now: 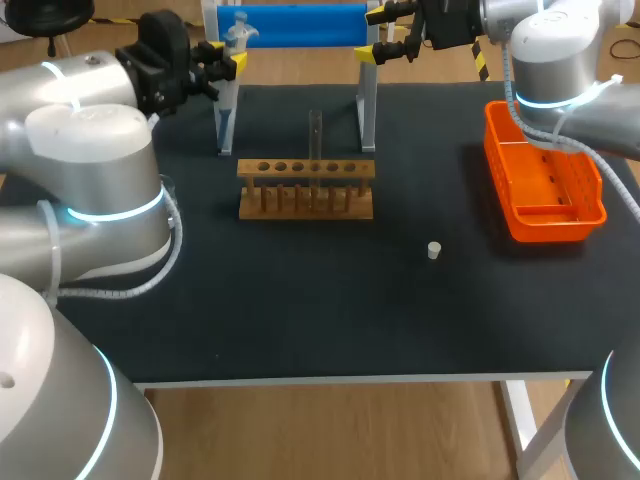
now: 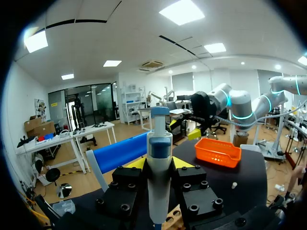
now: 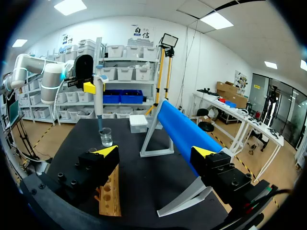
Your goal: Invert the test tube, pick up the pipette, mount the tip to pipette, aspirate from beaker and dispense into the tube, eject the tip, return the pipette, and cap with the stopper.
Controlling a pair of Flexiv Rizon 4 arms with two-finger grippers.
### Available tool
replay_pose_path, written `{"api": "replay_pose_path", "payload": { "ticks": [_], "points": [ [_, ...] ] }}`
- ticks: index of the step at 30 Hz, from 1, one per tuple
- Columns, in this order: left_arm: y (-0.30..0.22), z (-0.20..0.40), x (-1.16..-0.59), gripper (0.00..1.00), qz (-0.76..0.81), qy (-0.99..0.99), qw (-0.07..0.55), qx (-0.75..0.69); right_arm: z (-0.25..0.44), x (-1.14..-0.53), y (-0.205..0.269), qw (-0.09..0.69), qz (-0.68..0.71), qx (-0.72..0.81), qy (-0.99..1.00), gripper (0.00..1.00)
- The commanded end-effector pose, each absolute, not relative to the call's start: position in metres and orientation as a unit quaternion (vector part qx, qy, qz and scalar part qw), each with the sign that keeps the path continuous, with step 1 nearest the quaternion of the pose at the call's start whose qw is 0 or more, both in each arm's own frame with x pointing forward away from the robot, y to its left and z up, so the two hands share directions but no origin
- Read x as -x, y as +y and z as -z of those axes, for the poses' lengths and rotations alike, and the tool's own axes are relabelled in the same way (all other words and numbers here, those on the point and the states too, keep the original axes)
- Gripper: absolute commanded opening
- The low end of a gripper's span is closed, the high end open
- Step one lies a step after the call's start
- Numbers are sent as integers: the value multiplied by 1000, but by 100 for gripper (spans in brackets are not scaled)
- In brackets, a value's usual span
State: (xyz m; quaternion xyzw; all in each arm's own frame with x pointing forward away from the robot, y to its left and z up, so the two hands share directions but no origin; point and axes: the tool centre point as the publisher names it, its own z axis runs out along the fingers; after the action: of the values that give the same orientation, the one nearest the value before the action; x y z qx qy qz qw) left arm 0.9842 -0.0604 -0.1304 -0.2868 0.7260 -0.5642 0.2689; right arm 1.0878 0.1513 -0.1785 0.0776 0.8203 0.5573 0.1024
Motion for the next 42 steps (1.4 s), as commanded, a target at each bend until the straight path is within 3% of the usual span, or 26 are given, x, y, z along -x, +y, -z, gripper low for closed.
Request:
{"api": "replay_pose_path", "payload": {
  "ticks": [1,25,42],
  "points": [
    [-73,130,-998,0,555,729,271,296,178,-1089,150,101,-557,-77,821,100],
    [-73,130,-998,0,555,729,271,296,178,-1089,150,101,-557,-77,821,100],
    [-69,148,-1053,0,527,718,297,344,178,-1089,150,101,-557,-77,821,100]
  ]
}}
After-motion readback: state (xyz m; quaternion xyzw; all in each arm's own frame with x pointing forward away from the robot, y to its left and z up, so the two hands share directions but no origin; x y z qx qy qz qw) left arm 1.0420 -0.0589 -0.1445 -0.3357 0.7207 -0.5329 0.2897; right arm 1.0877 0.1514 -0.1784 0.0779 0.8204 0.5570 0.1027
